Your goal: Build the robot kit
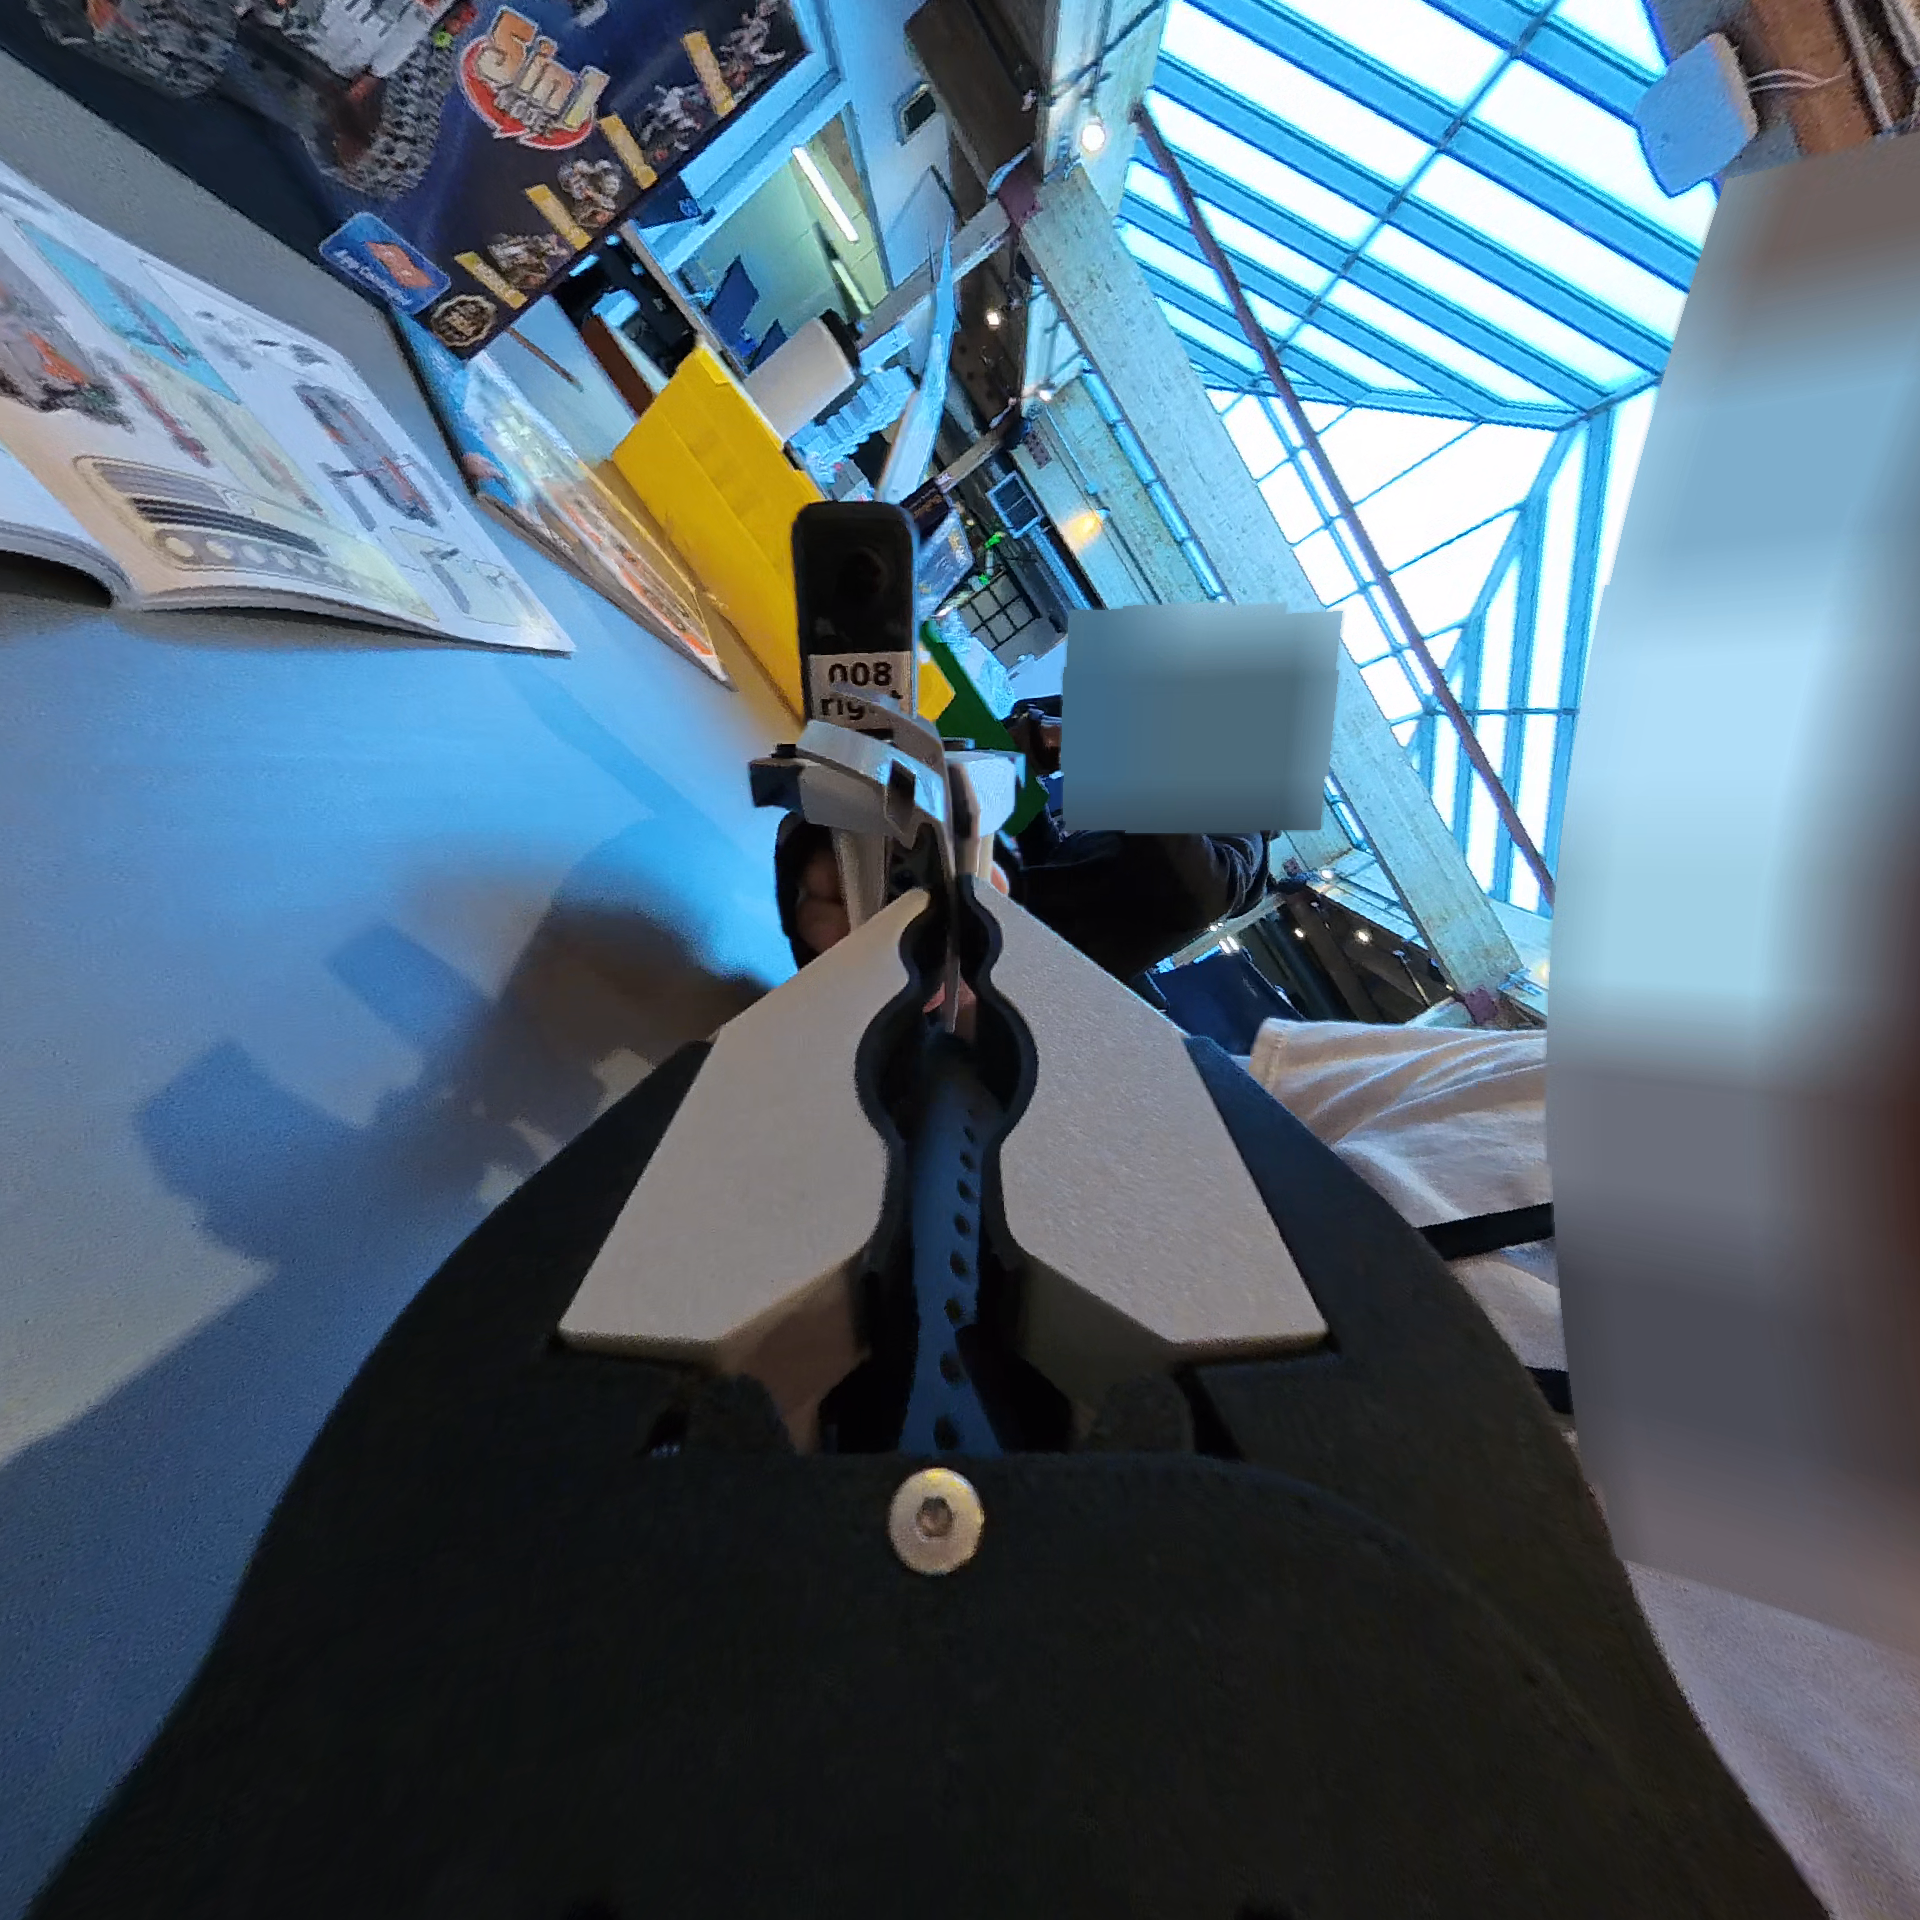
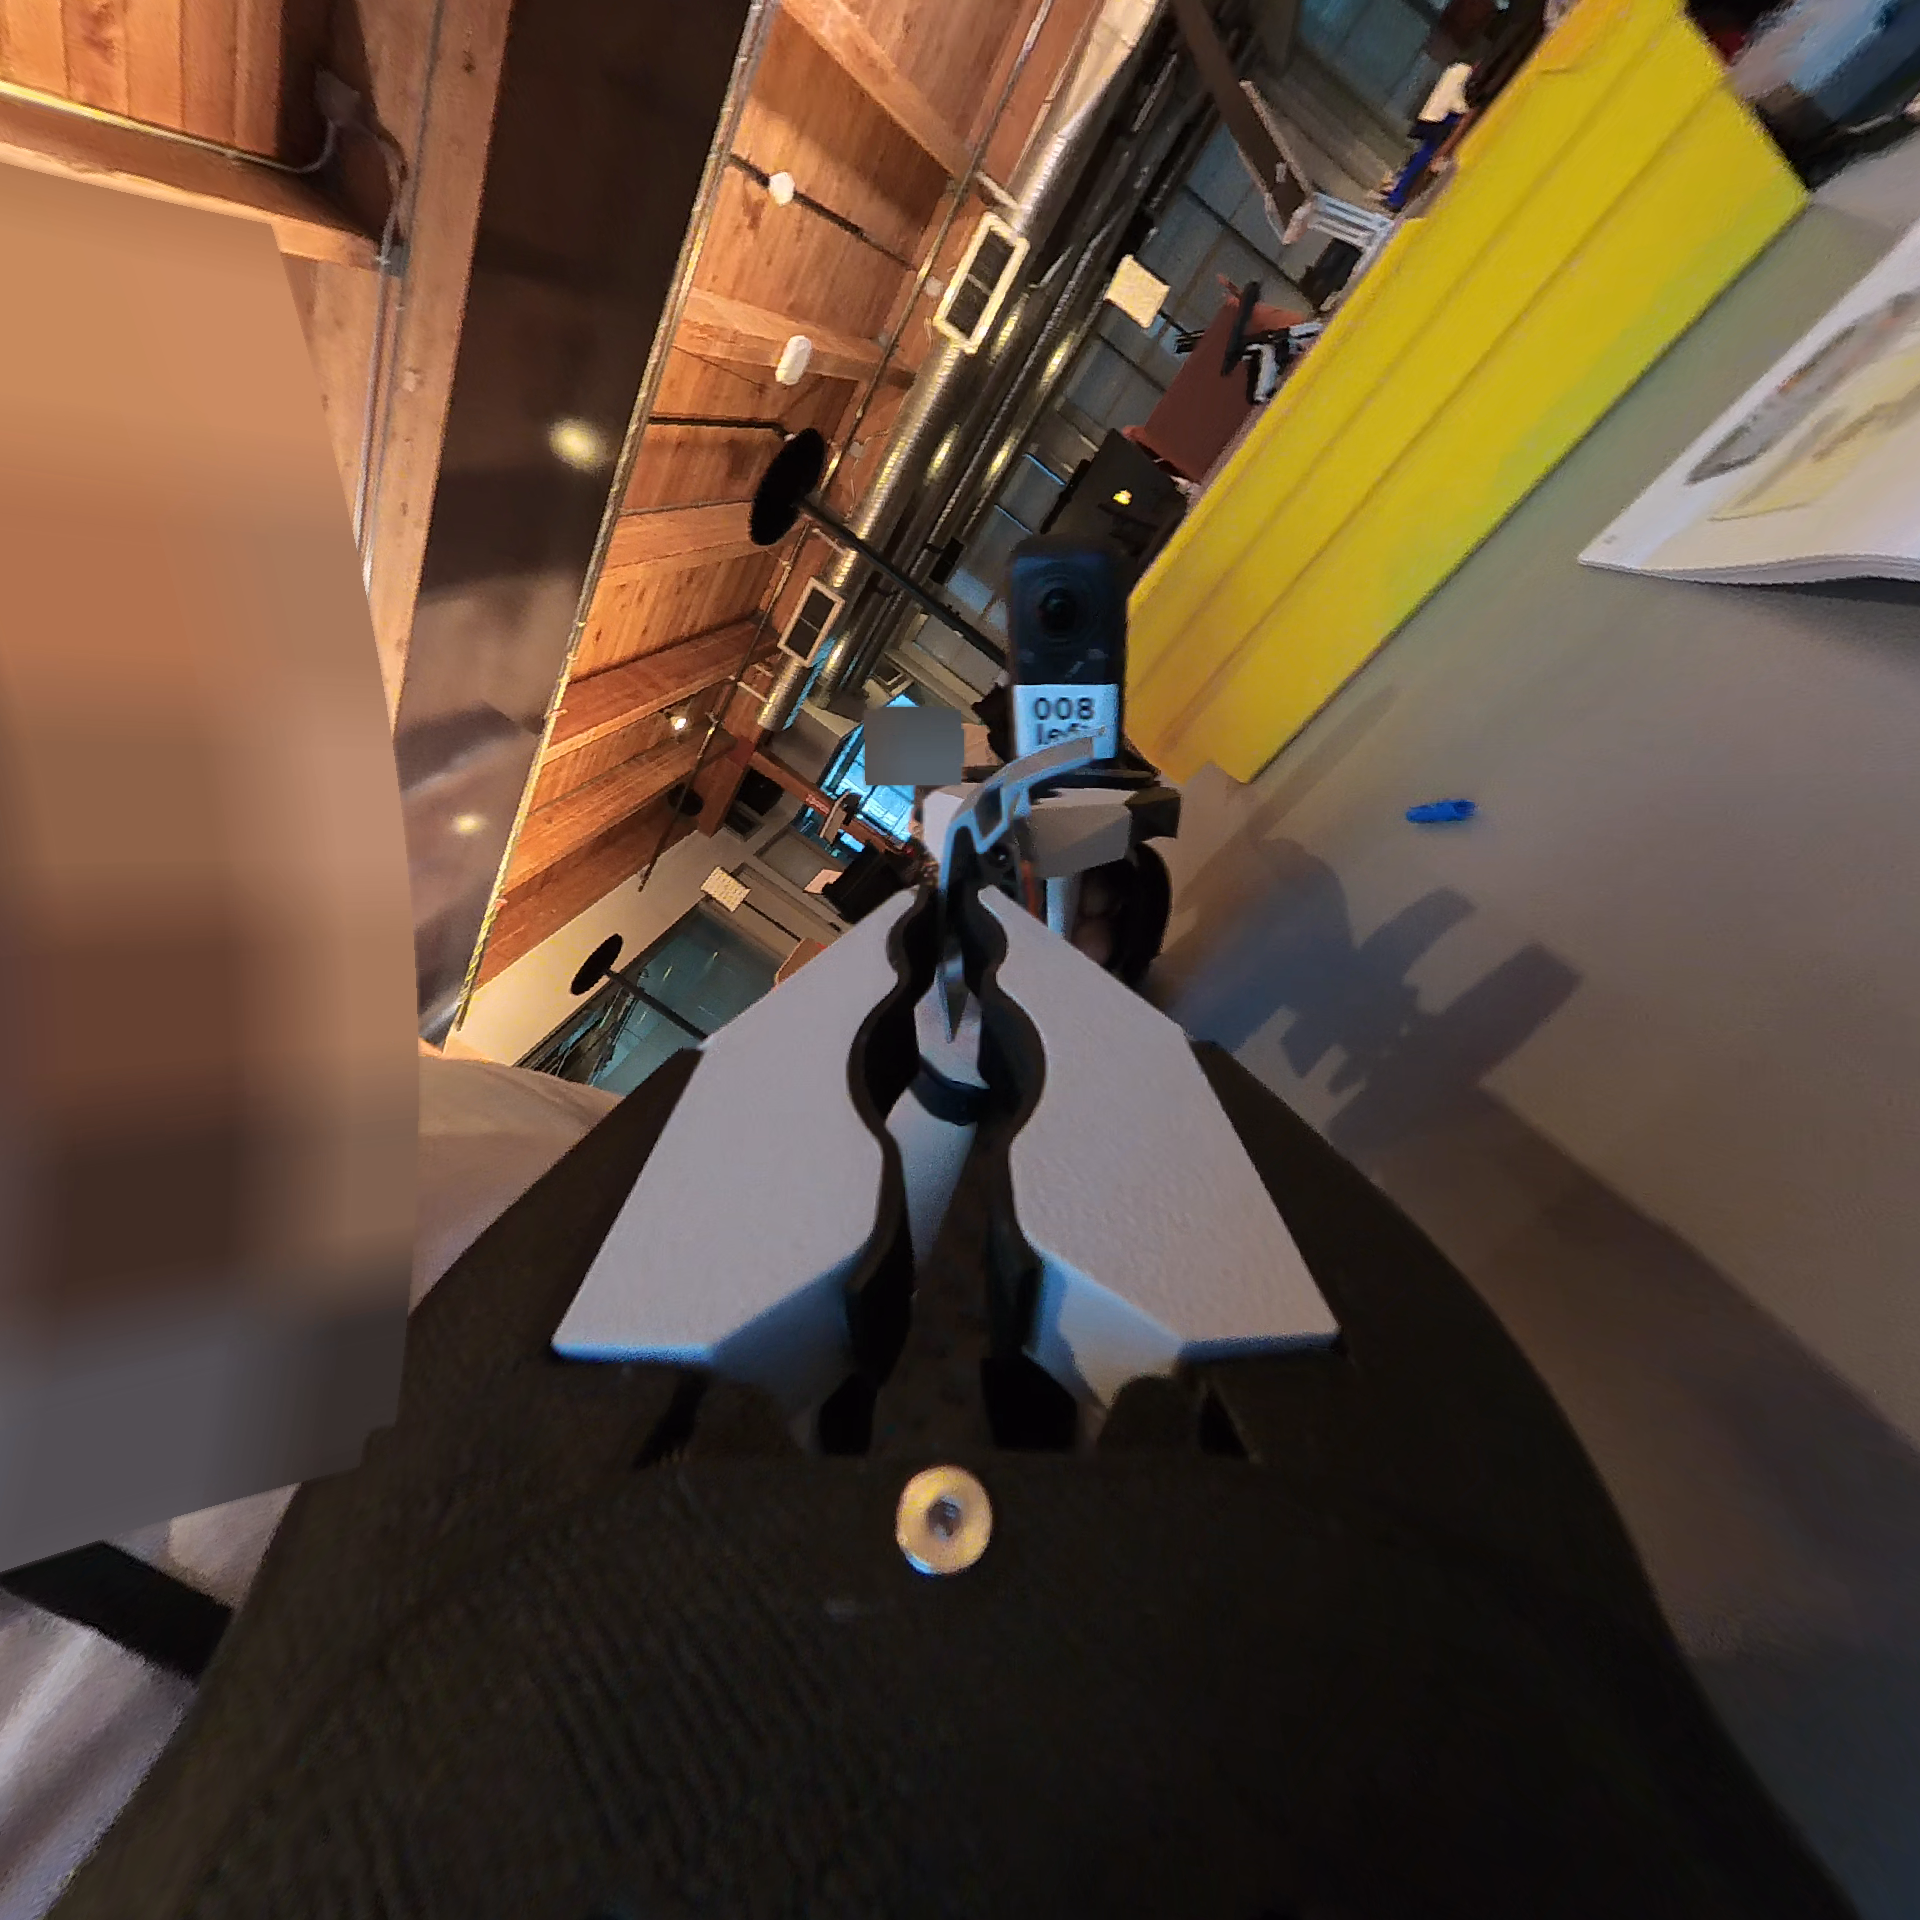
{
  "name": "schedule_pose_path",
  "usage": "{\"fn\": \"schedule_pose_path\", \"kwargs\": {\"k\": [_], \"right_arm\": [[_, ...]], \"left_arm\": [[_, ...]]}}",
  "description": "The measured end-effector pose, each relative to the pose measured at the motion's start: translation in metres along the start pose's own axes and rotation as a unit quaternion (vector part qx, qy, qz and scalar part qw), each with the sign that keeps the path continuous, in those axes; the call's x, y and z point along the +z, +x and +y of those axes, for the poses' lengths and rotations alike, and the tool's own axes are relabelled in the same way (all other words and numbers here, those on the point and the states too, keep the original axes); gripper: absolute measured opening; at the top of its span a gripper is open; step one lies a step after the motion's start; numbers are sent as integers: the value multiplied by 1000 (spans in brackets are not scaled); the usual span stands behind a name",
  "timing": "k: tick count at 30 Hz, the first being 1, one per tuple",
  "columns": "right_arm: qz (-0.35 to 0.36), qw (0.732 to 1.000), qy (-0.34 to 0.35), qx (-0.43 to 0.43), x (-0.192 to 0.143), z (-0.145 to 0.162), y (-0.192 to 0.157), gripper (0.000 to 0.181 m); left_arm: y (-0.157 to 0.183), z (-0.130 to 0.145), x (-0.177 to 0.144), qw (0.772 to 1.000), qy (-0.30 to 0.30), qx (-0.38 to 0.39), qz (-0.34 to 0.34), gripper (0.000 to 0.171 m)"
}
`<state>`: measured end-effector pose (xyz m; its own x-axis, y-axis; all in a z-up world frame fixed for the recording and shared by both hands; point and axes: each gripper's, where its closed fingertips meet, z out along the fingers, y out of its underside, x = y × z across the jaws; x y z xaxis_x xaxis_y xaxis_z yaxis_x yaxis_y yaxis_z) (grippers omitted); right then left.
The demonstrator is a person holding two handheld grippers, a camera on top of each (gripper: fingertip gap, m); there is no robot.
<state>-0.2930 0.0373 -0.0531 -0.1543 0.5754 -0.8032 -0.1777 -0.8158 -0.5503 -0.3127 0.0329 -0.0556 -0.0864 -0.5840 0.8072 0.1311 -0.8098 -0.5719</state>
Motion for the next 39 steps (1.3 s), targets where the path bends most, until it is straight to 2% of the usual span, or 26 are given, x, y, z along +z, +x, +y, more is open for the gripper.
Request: {"fn": "schedule_pose_path", "kwargs": {"k": [2,6,8,10,12,14,16,18,19,21,23,26,27,28,29,30,33,35,37,39], "right_arm": [[-23,1000,-4,-20,2,-1,-14,6],[-42,996,-24,-73,-1,-3,-39,31],[-44,993,-21,-105,-9,-9,-49,33],[0,990,-16,-137,-18,-15,-44,34],[51,981,-10,-185,-27,-20,-38,34],[65,971,7,-232,-29,-27,-49,34],[127,947,44,-293,-36,-42,-53,36],[175,913,55,-364,-39,-45,-60,45],[192,901,50,-386,-39,-43,-61,49],[189,900,32,-390,-33,-34,-66,57],[170,919,27,-356,-31,-31,-70,63],[178,929,34,-323,-42,-42,-63,68],[185,928,26,-323,-44,-43,-61,73],[193,923,11,-334,-44,-42,-61,75],[211,913,-10,-350,-43,-40,-58,81],[231,899,-32,-370,-42,-37,-53,88],[256,865,-61,-427,-36,-37,-47,87],[264,862,-63,-428,-29,-40,-41,87],[277,862,-80,-417,-22,-38,-30,88],[311,843,-89,-431,-21,-43,-19,92]], "left_arm": [[10,0,1,1000,-3,8,28,0],[26,-3,3,997,-4,45,55,0],[37,-7,6,995,-1,79,63,0],[42,-11,12,989,5,142,27,0],[43,-11,20,974,-3,224,-39,0],[45,-13,26,946,-8,304,-110,0],[52,-20,29,910,12,378,-170,0],[57,-24,31,859,13,457,-230,0],[56,-24,32,825,1,501,-263,0],[48,-24,34,737,-38,590,-327,0],[40,-21,37,634,-87,671,-374,0],[27,-20,39,451,-169,774,-411,0],[21,-20,39,396,-196,795,-414,0],[16,-20,39,354,-219,809,-415,0],[12,-20,39,324,-235,819,-412,0],[8,-20,39,305,-247,824,-408,0],[-1,-23,40,260,-270,835,-403,0],[-5,-29,41,230,-275,839,-408,0],[-9,-34,42,215,-283,839,-412,0],[-12,-36,42,209,-287,840,-411,0]]}}
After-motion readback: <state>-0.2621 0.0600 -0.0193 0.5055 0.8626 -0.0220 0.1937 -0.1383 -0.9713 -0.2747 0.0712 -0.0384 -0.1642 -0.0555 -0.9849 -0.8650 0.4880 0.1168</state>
